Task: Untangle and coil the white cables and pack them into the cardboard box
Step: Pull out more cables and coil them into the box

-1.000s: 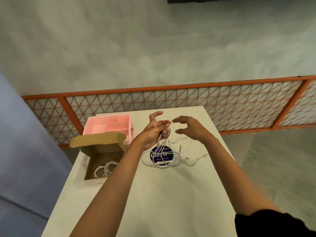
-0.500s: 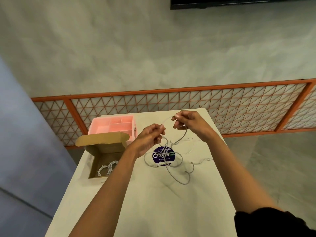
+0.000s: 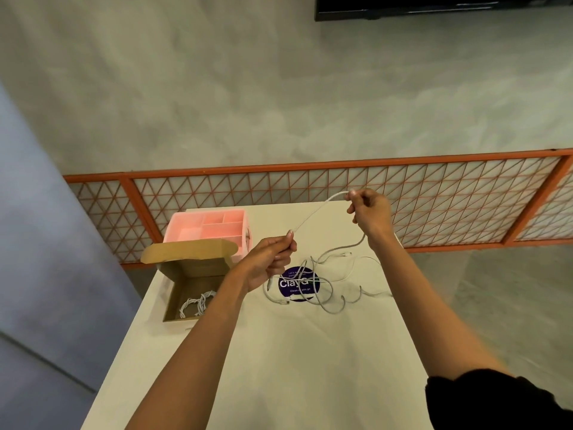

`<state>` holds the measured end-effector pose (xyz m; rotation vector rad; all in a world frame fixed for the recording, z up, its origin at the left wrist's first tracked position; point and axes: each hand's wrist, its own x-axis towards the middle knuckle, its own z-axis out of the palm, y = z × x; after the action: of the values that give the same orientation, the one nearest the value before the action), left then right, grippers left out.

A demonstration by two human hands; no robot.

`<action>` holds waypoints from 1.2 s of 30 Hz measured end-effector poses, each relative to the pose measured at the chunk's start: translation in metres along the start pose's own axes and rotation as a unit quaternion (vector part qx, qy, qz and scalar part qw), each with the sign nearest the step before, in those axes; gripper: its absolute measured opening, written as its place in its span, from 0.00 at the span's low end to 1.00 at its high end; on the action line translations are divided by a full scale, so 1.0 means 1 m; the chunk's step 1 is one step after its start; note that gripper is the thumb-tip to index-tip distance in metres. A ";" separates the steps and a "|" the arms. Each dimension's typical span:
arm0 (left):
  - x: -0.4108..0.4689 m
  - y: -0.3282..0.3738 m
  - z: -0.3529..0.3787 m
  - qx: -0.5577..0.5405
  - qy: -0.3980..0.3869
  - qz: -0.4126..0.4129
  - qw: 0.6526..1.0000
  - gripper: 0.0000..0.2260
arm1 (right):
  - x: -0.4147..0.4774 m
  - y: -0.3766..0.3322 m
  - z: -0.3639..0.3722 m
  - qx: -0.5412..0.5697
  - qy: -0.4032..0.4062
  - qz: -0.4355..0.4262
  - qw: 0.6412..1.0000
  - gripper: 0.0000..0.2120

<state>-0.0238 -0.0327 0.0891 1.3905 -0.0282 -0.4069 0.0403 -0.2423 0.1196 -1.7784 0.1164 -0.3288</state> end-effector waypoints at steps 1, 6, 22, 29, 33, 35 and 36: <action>-0.001 0.003 -0.001 -0.024 -0.003 0.007 1.000 0.14 | 0.001 0.006 0.001 -0.024 0.003 0.006 1.000 0.13; 0.001 0.018 -0.007 -0.177 -0.033 0.093 0.979 0.12 | -0.013 0.033 0.009 -0.186 -0.102 0.018 0.977 0.14; 0.030 -0.004 -0.015 0.033 0.093 0.134 0.986 0.17 | -0.048 -0.015 0.041 -0.298 -0.488 -0.015 0.820 0.12; 0.023 -0.004 -0.013 0.161 0.059 0.070 0.983 0.17 | -0.034 -0.044 0.031 -0.359 -0.442 -0.024 0.821 0.09; 0.020 0.000 -0.014 0.166 0.018 0.019 0.986 0.16 | -0.027 -0.055 0.024 -0.336 -0.401 -0.052 0.851 0.10; 0.019 0.001 -0.015 0.102 -0.026 0.006 0.994 0.17 | -0.024 -0.059 0.021 -0.305 -0.379 -0.071 0.871 0.10; 0.018 0.002 -0.016 0.059 -0.056 0.004 0.997 0.18 | -0.022 -0.060 0.020 -0.286 -0.366 -0.081 0.882 0.09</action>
<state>-0.0024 -0.0223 0.0835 1.4815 -0.1515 -0.4828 0.0192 -0.2043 0.1701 -2.3913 -0.5312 0.3169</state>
